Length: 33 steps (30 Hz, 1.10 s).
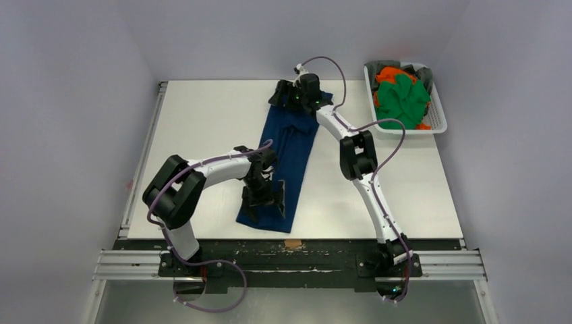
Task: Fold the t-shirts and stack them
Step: Rotate the tshirt 90 degrees, then grab the bottom of the folded rectangular tshirt with both arms
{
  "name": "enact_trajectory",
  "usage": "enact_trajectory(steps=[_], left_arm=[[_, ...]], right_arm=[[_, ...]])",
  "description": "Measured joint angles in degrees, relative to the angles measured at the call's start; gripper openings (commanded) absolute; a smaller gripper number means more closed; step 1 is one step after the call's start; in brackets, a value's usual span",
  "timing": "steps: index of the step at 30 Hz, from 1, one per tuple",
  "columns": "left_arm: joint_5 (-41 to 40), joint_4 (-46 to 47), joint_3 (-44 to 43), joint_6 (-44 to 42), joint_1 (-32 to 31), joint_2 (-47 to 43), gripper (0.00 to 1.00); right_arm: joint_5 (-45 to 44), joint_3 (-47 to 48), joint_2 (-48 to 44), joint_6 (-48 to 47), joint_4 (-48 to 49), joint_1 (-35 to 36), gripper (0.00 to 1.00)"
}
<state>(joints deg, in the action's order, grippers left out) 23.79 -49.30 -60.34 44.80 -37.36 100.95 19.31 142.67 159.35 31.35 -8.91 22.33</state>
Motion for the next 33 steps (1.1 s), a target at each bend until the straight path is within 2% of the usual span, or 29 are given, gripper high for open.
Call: enact_trajectory(steps=[7, 11, 13, 16, 18, 21, 24, 28, 33], left_arm=[[-3.1, -0.7, -1.4, -1.9, -1.8, -1.1, 1.00], [-7.4, -2.3, -1.2, -2.1, -1.8, -8.2, 1.00], [-9.6, -2.5, -0.5, -1.9, -1.6, -13.4, 1.00], [-12.0, -2.7, 2.6, -1.4, -0.5, -20.7, 1.00], [-13.3, -2.9, 6.4, -1.0, 1.8, -24.7, 0.94], [-14.8, -3.1, 12.7, -0.9, 7.1, -27.5, 0.90], [-15.9, -3.0, 16.1, -1.0, 9.7, -27.9, 0.86], [-15.9, -0.9, 17.5, -1.1, 9.7, -27.0, 0.78], [-15.9, 2.6, 17.5, -0.9, 9.7, -22.1, 0.66]], right_arm=[[-0.7, 0.9, 0.5, -2.6, 3.3, 2.9, 0.88], [-2.1, -1.0, -4.4, -5.7, -0.4, 3.7, 0.90], [-3.4, -4.3, -9.9, -7.5, -2.8, 3.9, 0.90], [-5.1, -14.5, -22.2, -9.8, -4.4, 3.9, 0.85], [-5.9, -24.7, -33.2, -11.3, -5.0, 4.1, 0.83], [-7.7, -41.9, -49.1, -13.0, -3.4, 5.2, 0.82], [-9.9, -58.0, -61.2, -13.3, -2.1, 9.0, 0.77], [-11.3, -75.5, -68.3, -11.4, -3.3, 17.1, 0.71], [-13.4, -88.2, -68.7, -8.0, -7.7, 26.1, 0.66]])
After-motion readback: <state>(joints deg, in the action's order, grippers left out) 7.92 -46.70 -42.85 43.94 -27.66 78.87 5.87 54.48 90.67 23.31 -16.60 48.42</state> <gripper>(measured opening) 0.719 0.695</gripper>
